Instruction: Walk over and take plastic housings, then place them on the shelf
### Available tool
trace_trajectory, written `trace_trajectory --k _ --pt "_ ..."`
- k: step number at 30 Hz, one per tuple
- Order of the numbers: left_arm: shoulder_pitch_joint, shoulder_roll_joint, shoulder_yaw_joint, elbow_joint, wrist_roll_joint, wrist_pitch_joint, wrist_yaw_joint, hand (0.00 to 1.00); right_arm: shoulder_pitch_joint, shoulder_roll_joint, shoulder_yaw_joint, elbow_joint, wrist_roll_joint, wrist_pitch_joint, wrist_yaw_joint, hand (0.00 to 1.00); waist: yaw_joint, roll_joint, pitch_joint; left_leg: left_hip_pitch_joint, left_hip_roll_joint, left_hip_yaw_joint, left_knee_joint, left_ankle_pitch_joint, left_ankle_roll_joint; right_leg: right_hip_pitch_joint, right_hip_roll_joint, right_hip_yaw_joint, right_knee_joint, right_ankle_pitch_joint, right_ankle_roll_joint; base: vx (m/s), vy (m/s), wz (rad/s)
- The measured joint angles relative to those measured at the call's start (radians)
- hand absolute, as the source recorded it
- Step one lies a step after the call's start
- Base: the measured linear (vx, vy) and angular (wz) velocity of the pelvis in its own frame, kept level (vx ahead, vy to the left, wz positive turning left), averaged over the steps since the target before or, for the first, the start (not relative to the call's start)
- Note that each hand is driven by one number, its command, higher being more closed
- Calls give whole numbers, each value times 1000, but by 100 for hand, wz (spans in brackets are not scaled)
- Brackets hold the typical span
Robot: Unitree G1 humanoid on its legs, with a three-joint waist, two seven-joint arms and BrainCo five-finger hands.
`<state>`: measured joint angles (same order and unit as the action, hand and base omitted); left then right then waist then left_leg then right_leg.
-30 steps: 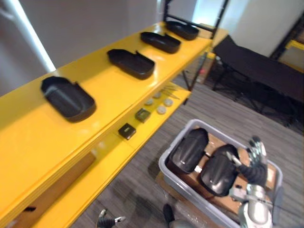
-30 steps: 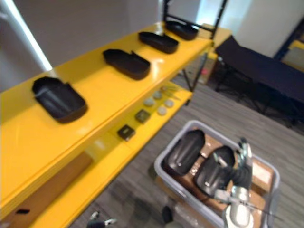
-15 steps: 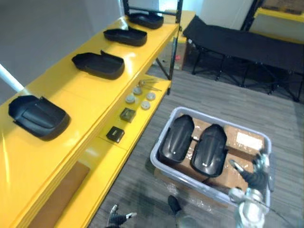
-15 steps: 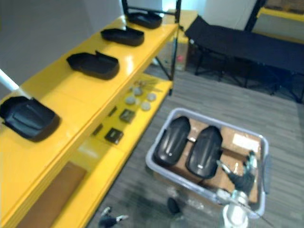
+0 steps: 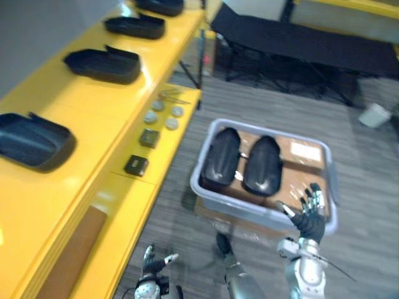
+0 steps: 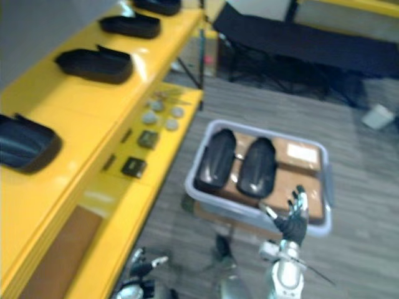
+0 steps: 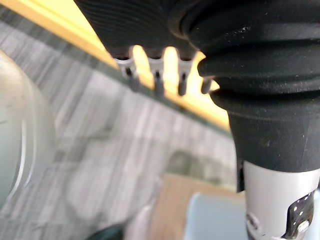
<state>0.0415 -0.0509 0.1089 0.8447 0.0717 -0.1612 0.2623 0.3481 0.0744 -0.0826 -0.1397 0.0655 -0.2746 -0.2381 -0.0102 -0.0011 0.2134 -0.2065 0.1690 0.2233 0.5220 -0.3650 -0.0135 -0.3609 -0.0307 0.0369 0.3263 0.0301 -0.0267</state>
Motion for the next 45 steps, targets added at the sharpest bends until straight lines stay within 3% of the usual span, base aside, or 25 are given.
trace_trajectory --k 1,3,5,6,7,9,13,17,21,22,23,25,27,30,34,41,45 --pt "-1 6 0 1 -29 0 3 0 -2 0 16 2 0 1 5 0 3 1 -3 0 16 18 -33 27 -12 34 -38 -21 52 -62 28 -127 -73 -70" --pt "3 14 -1 5 -34 -1 8 0 -12 -2 42 5 -1 1 13 0 16 -14 -15 0 38 41 -74 59 -37 104 -99 -41 59 -103 55 -122 -185 -66" --pt "7 43 -4 35 -33 -1 8 0 -35 -3 53 42 -2 1 23 0 28 -49 -37 -18 53 57 -88 72 -61 170 -146 -45 -19 -115 89 -91 -272 -52" --pt "3 65 -2 46 -33 1 7 0 -56 -4 46 78 -2 1 23 0 26 -81 -55 -43 57 59 -86 87 -87 194 -151 -59 -112 -136 159 -65 -340 -34" --pt "-9 79 0 67 -33 1 8 0 -92 -5 38 114 -2 3 23 0 29 -70 -50 -52 73 55 -83 108 -116 196 -131 -68 -143 -145 191 -54 -335 -32" --pt "-12 67 5 105 -31 2 6 0 -117 -28 24 154 -2 10 22 0 21 -28 -47 -28 88 34 -141 145 -133 190 -99 -67 -143 -136 188 -21 -284 -29" --pt "12 51 50 137 -23 7 8 0 -89 -62 26 200 -16 14 31 0 15 0 -63 69 96 42 -272 211 -165 222 -71 -70 -152 -136 187 24 -156 -9" --pt "21 47 40 132 -26 8 8 0 -67 -68 -13 200 -41 15 43 0 -7 14 -56 12 99 -16 -192 221 -152 249 -76 -123 -170 -145 165 -2 -26 29" --pt "32 66 25 107 -35 2 6 0 -115 -80 -115 222 -40 18 4 0 0 14 -30 -78 63 -89 -38 262 -113 328 -115 -172 -250 -123 156 -13 53 46" --pt "39 69 20 84 -37 -5 6 0 -167 -96 -142 262 -40 19 -23 0 9 7 -23 -93 46 -97 -57 261 -111 319 -125 -170 -255 -104 163 -26 84 -2" --pt "50 70 -12 79 -34 -11 5 0 -234 -124 -171 308 -40 20 -47 0 23 35 -24 -67 40 -108 -126 251 -121 294 -122 -166 -254 -97 174 -7 75 -12" --pt "45 69 -43 71 -34 -14 2 0 -325 -155 -201 367 -40 32 -71 0 22 54 -1 -68 24 -104 -176 247 -124 269 -130 -166 -256 -81 186 -52 96 -1" --pt "39 76 -46 24 -32 -17 -4 0 -483 -191 -216 489 -39 66 -96 0 32 45 52 -74 7 -101 -214 245 -121 245 -143 -160 -276 -44 195 -92 113 -9" --pt "35 86 -56 -12 -32 -28 -4 0 -658 -252 -212 626 -5 69 -133 0 48 35 84 -97 -14 -93 -222 237 -109 219 -160 -148 -310 -5 206 -126 106 -15" --pt "31 92 -91 -58 -115 -56 1 0 -1019 -451 -209 938 88 96 -182 0 59 56 142 -187 -36 -103 -178 236 -96 164 -178 -147 -339 47 214 -130 87 2" --pt "-14 99 -136 -83 -154 -70 -1 0 -1375 -659 -114 1236 158 126 -191 0 80 83 207 -282 -38 -119 -136 236 -77 99 -174 -163 -369 135 228 -79 10 -2" --pt "-46 120 -174 -89 -179 -81 -5 0 -1475 -706 -62 1312 159 137 -177 0 90 86 246 -304 -42 -129 -126 237 -65 82 -173 -174 -371 181 228 -85 45 2"
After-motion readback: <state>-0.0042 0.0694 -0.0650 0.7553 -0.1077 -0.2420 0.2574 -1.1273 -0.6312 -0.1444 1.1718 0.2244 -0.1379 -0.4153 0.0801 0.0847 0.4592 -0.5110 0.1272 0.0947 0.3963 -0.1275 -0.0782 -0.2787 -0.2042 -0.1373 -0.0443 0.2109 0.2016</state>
